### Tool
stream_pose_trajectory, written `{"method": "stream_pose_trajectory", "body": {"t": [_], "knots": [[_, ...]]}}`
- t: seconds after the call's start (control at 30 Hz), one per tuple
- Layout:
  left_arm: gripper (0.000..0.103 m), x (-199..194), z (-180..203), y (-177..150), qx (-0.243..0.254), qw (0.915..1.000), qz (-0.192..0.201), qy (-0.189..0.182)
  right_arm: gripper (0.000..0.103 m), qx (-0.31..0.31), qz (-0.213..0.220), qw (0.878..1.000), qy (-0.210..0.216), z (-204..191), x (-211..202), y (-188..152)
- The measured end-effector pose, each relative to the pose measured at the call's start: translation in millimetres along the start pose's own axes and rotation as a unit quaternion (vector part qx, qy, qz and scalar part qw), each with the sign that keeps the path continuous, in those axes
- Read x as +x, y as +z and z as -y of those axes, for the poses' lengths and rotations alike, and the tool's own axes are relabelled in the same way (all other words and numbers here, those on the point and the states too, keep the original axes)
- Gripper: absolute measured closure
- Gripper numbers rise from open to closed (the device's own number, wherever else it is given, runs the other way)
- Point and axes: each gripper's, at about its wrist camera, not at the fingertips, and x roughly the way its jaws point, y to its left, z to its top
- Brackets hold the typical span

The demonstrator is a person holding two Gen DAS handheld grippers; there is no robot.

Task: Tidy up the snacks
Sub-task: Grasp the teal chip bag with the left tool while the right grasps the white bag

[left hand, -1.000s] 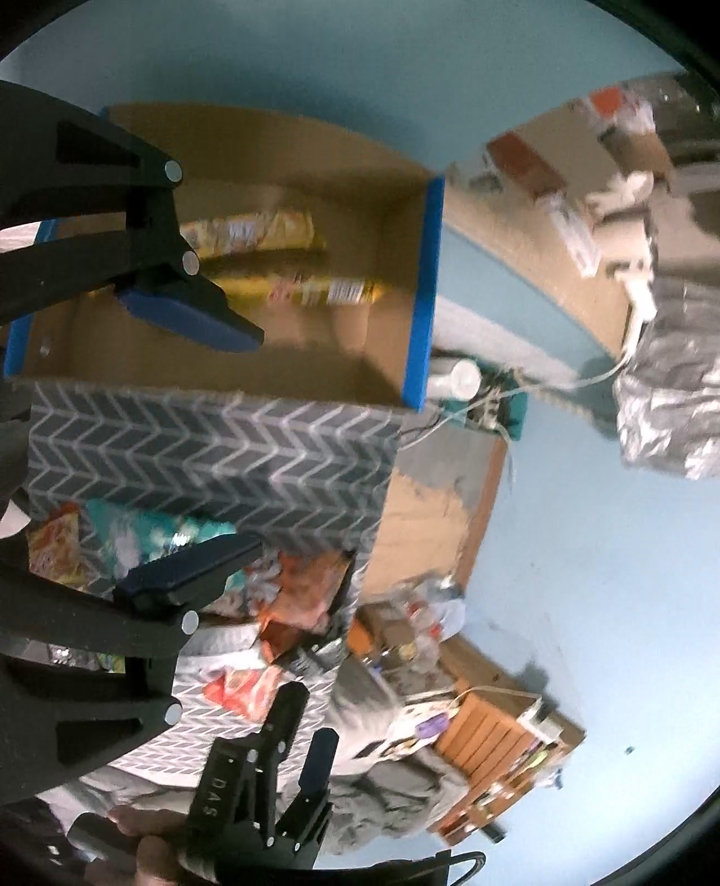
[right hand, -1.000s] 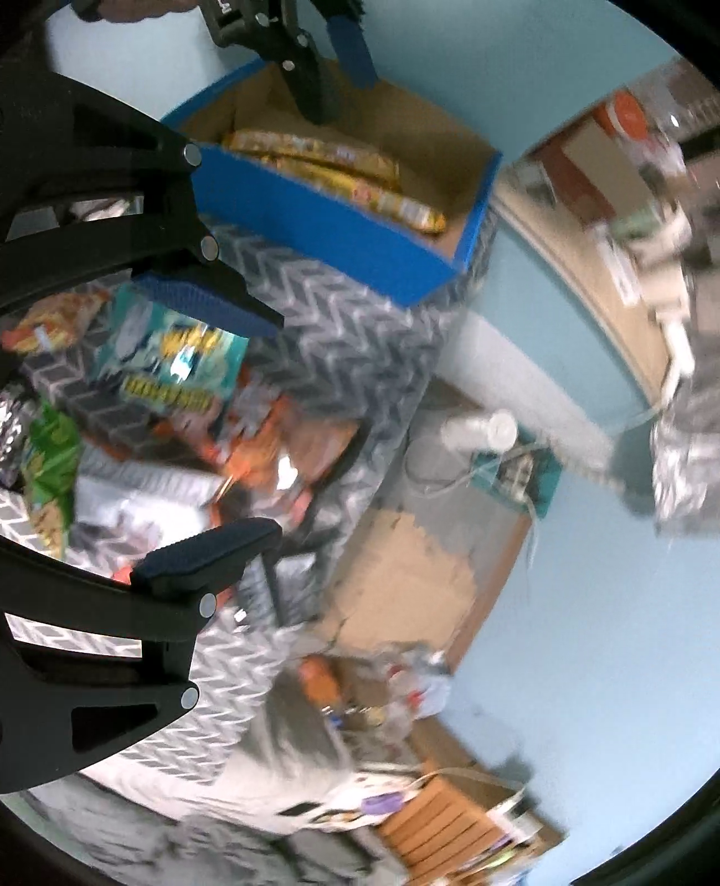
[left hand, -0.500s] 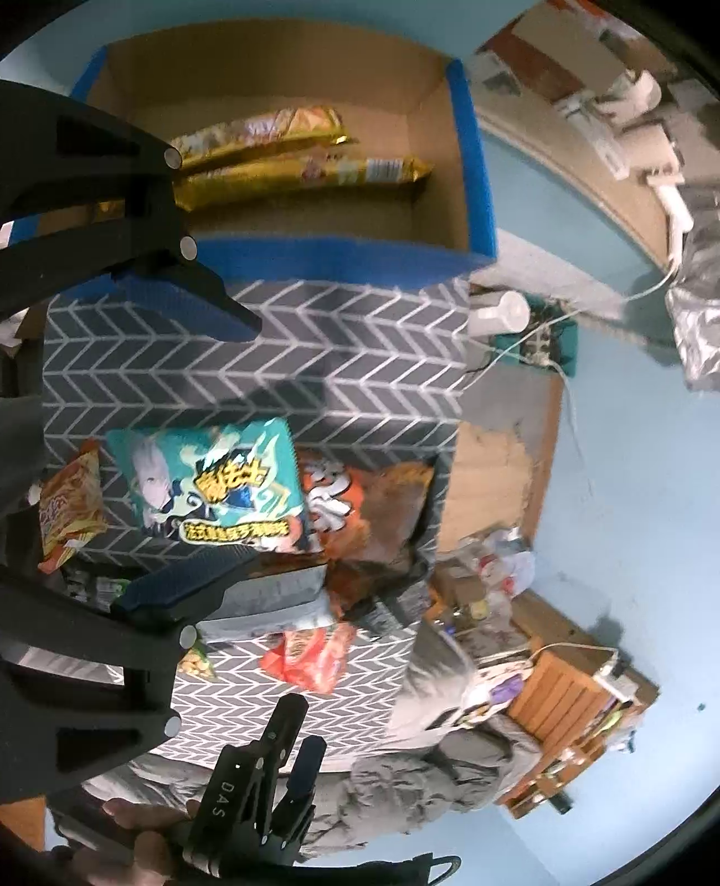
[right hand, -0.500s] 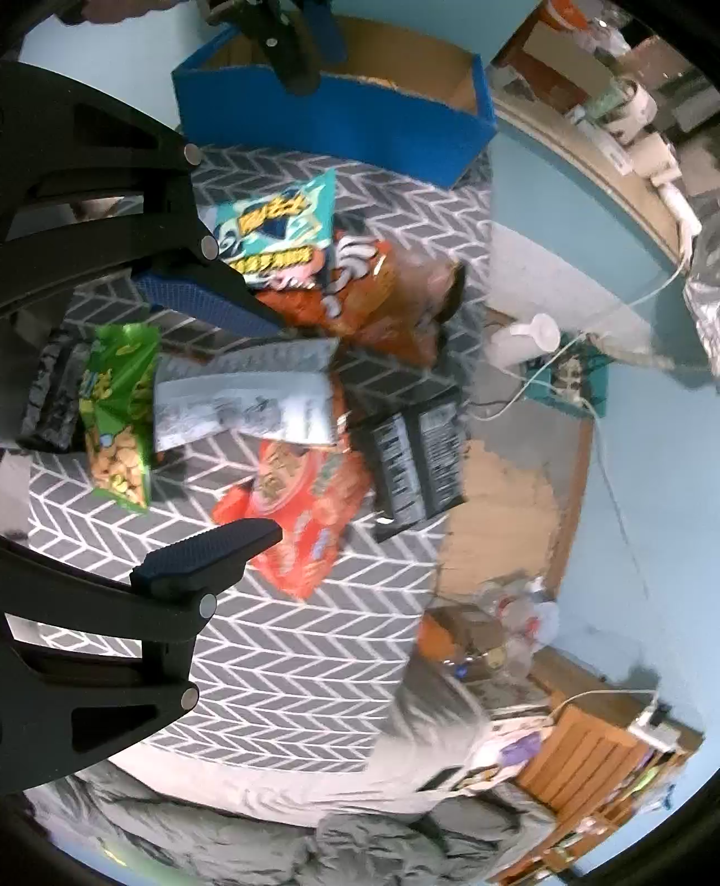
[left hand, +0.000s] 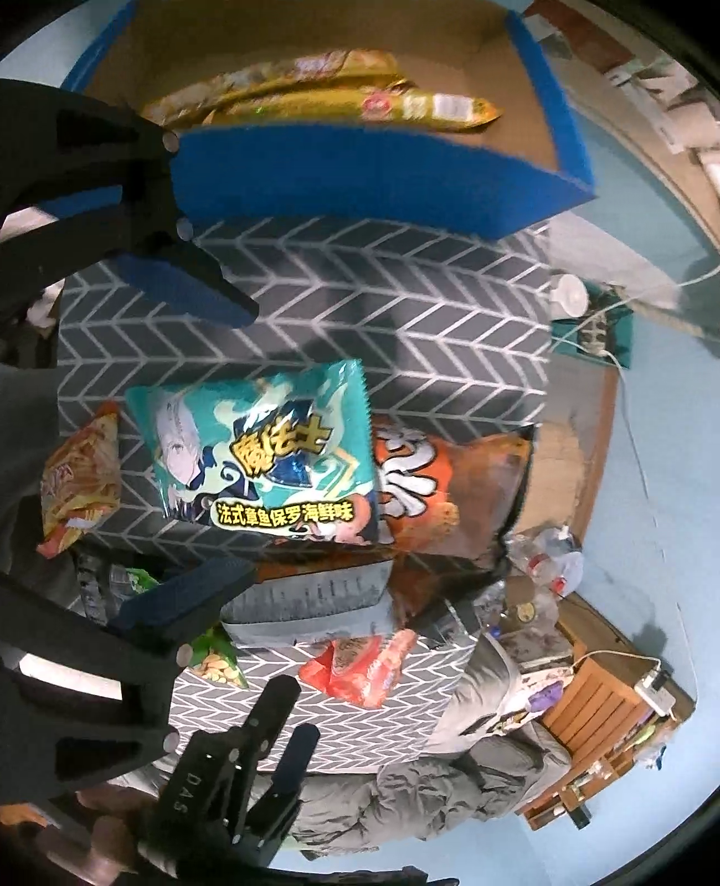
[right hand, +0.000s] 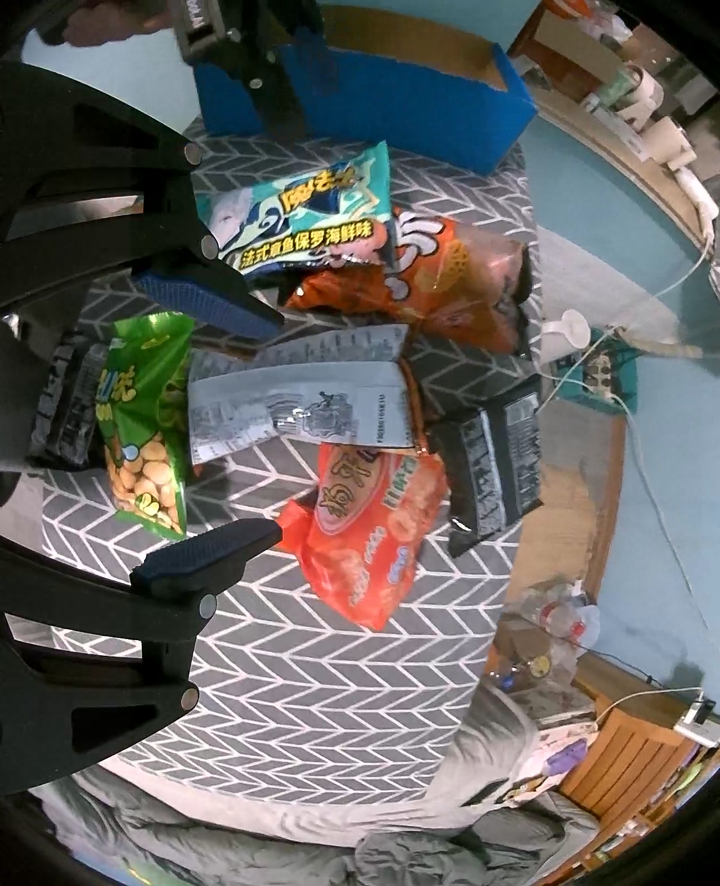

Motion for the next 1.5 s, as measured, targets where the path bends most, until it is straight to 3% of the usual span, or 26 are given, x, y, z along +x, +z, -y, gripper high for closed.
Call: {"method": "stream_pose_trajectory", "body": {"t": [0.37,0.67,0.83,1.13,1.17,1.33,1.5], "knots": [[0.017,52,8,-10,-0.038,0.9972,-0.064,0.005,0.036,0.007,-0.027,1.000,0.008,8,26,-3],[0.017,76,23,-14,-0.029,0.9955,-0.081,0.040,0.036,0.011,-0.039,0.999,0.023,8,39,0],[0.016,89,20,-10,-0.055,0.9932,-0.093,0.043,0.036,0.009,-0.044,0.999,0.026,8,42,2],[0.015,100,14,-1,-0.052,0.9935,-0.097,0.030,0.036,-0.001,-0.057,0.998,0.032,-4,56,9],[0.016,100,7,0,-0.050,0.9938,-0.095,0.028,0.036,-0.002,-0.058,0.998,0.031,-5,58,9],[0.038,93,-5,-1,-0.029,0.9958,-0.084,0.019,0.036,0.002,-0.068,0.997,0.027,-12,70,9],[0.040,80,-13,-5,-0.017,0.9971,-0.072,0.019,0.036,0.004,-0.079,0.997,0.021,-17,85,9]]}}
